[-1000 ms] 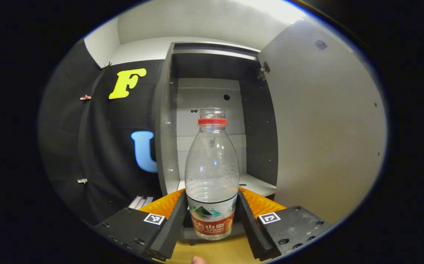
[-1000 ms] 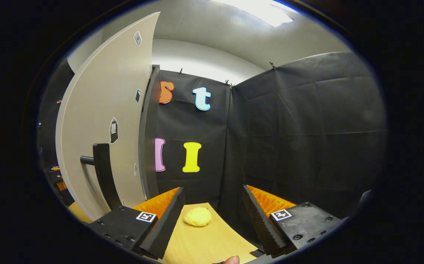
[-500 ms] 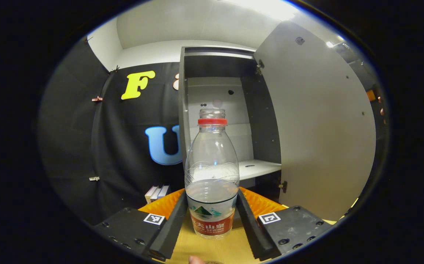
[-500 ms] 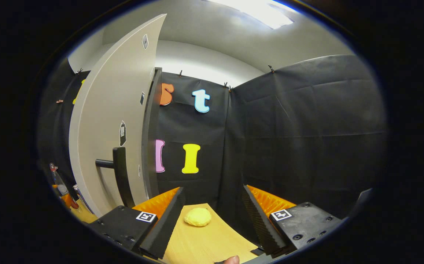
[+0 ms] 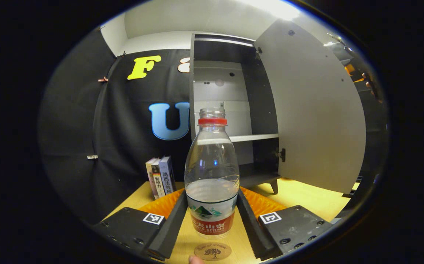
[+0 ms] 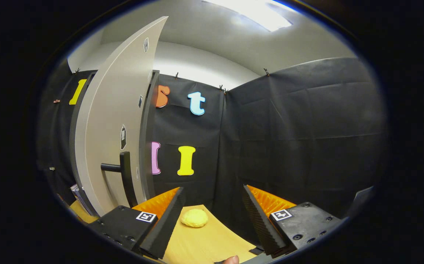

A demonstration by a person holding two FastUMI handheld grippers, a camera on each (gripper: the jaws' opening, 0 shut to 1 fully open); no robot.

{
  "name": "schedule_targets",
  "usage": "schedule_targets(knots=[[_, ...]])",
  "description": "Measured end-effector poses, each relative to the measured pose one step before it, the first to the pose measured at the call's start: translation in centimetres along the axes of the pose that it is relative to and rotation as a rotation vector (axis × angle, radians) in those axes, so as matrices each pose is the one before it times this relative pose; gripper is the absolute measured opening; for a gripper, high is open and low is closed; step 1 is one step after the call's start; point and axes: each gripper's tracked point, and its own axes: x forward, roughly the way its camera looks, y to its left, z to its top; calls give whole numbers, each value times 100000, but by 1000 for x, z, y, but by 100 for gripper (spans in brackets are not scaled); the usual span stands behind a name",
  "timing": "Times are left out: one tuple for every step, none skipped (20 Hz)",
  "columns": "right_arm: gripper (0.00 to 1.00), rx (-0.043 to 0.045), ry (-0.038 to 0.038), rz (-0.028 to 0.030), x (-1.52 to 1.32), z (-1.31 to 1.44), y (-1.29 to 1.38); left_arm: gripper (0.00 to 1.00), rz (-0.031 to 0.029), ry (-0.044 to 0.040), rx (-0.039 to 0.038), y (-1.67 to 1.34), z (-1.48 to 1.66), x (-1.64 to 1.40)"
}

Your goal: Open the cabinet door with the right hand, grasp the bottle in the cabinet with the left hand and place it on the coaster, then close the cabinet door with the right hand.

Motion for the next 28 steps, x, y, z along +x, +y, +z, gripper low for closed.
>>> schedule_targets(knots=[[97,-243,593,2,-20,-131,155,80,-333,591,-4,121,-1269,-48],[97,86,631,-295,-32,-115,-38,80,1,739,833,189,-1064,-90],[97,589,462,-552,-8,-24,-31,80,-136,732,879,127,-1147,-104],[97,1037,492,-906,-73,-2,-130,80,-542,282,275,258,-888,51],[97,732,687,-599,-149,-176,-75,80,-679,638,-203,27,-864,153],[97,-114,597,-692,-84,-171,-81,80,-956,792,-543,-138,-871,64],[97,-560,602,-855,-146,-196,-225,80,-815,735,-836,158,-927,-138],[97,-348,547,-853,-153,-157,-202,80,-1150,537,-634,-126,-666,-36],[98,514,862,-886,-188,-191,-201,80,-1243,759,-467,-199,-693,64],[97,1038,671,-319,-143,-148,-27,80,-752,313,281,-78,-561,-32],[97,909,534,-601,-115,-67,-62,81,-447,396,470,-13,-664,-59],[97,280,117,-700,-173,-31,-144,81,-22,611,-236,132,-607,105],[98,6,-17,-950,-103,31,-247,81,44,333,-1325,319,-742,123],[98,-32,73,-412,-158,93,-31,81,36,483,-1678,182,-503,129],[98,-376,180,-504,-213,109,-74,81,102,106,-941,105,-324,109],[98,-586,-269,-601,-122,152,-100,81,167,258,-296,85,-198,83],[98,-525,-441,-360,-139,169,-6,81,19,113,-141,123,-196,-11],[98,-409,-414,-173,-79,114,5,81,-244,-136,-8,-30,39,-9],[100,-305,-262,-267,-48,-58,-8,81,-312,-251,180,-93,-5,73],[98,-85,280,-87,-4,-144,31,81,-582,-148,452,-59,37,-28],[97,145,373,-141,-76,-133,45,81,-299,303,652,-215,-66,74],[98,422,333,-26,-33,-98,17,81,-92,533,579,-125,-52,-3],[98,377,86,-64,-4,-68,40,83,-338,182,86,-143,75,32],[98,266,143,-227,49,-49,-115,85,-84,512,-10,-47,-105,-19],[98,261,290,-90,109,-162,-47,90,-103,1039,-153,-63,-103,81],[98,204,388,-84,-5,-176,-104,92,71,792,-174,-145,-75,-2],[98,244,315,-138,61,-108,-112,93,-64,229,18,-35,132,-54],[98,340,374,-87,50,-122,-120,93,121,42,485,-100,192,-49]])
